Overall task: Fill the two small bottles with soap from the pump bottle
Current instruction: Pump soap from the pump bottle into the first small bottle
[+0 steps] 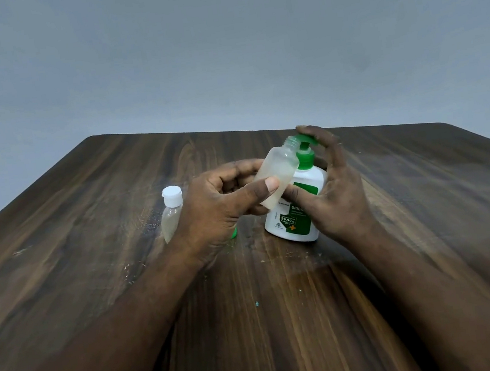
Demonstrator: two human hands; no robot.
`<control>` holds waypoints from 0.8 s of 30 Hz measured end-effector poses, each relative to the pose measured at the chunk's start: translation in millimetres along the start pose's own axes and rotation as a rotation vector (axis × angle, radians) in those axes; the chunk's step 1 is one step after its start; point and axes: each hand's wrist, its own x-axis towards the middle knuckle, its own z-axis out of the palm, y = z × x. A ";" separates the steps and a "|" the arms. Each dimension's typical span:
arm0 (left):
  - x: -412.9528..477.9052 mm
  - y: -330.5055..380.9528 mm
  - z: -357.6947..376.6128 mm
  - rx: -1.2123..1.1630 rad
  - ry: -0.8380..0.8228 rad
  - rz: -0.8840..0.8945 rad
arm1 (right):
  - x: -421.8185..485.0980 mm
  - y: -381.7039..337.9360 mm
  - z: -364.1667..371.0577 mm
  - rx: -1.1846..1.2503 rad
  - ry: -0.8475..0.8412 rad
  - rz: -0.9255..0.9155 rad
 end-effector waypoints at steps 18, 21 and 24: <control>-0.6 -1.1 2.1 0.000 -0.012 0.001 | 0.9 1.8 -0.3 -0.023 -0.034 -0.044; -0.6 -0.8 2.3 0.000 -0.011 0.005 | 0.8 1.9 -1.0 -0.018 -0.037 -0.035; -1.4 -0.3 1.6 -0.001 -0.013 0.004 | 1.3 -0.9 -1.5 -0.006 -0.034 -0.027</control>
